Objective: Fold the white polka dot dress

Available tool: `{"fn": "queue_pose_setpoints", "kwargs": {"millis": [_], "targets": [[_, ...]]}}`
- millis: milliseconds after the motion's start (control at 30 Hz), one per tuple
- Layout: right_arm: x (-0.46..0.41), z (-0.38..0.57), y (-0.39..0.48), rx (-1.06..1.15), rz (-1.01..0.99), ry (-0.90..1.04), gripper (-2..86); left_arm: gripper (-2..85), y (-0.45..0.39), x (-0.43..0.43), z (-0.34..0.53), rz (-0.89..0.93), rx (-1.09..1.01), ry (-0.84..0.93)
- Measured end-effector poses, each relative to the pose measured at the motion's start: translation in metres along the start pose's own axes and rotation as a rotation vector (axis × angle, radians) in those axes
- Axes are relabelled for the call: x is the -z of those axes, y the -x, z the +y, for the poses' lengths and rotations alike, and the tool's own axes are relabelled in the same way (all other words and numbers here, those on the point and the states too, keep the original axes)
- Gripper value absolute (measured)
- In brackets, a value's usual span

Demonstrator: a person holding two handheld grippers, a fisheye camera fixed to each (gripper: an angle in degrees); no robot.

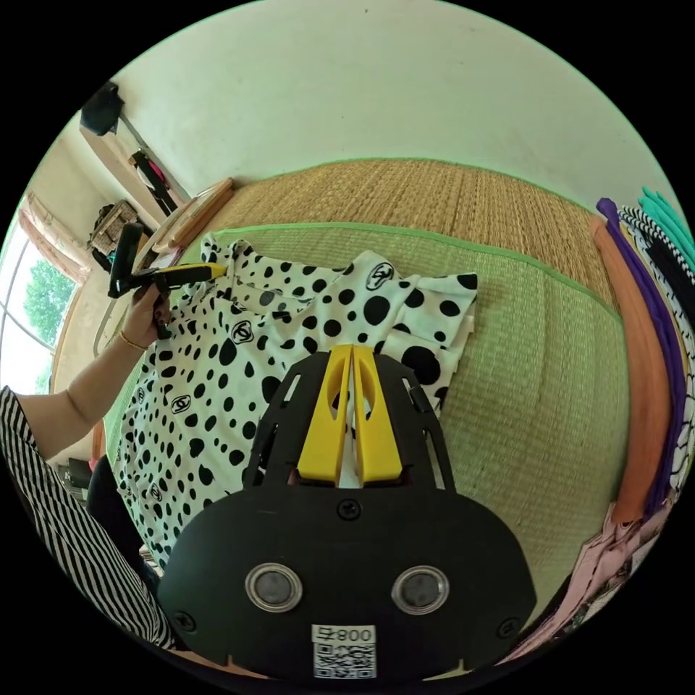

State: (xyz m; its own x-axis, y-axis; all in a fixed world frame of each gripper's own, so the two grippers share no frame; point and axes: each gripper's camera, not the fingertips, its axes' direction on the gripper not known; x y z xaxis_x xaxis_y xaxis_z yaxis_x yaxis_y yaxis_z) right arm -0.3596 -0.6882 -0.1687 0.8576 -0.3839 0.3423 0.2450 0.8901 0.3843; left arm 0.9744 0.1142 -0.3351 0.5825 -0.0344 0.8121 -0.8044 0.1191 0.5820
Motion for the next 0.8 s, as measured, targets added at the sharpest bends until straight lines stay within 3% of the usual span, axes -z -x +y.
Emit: {"fn": "queue_pose_setpoints", "kwargs": {"millis": [100, 500, 633, 800], "targets": [[0.006, 0.000, -0.008, -0.039, -0.046, -0.012, 0.0, 0.2, 0.006, 0.015, 0.000, -0.062, 0.045, -0.042], [0.025, -0.006, 0.033, -0.003, -0.073, -0.057, 0.2, 0.8, -0.011, 0.049, -0.001, 0.048, 0.019, -0.108], [0.015, -0.025, 0.102, 0.180, -0.185, -0.023, 0.6, 3.1, -0.047, 0.042, -0.011, 0.100, -0.116, -0.003], [-0.005, -0.056, 0.158, 0.336, -0.161, 0.030, 3.1, 5.1, -0.073, 0.024, -0.025, -0.002, -0.238, 0.157]]}}
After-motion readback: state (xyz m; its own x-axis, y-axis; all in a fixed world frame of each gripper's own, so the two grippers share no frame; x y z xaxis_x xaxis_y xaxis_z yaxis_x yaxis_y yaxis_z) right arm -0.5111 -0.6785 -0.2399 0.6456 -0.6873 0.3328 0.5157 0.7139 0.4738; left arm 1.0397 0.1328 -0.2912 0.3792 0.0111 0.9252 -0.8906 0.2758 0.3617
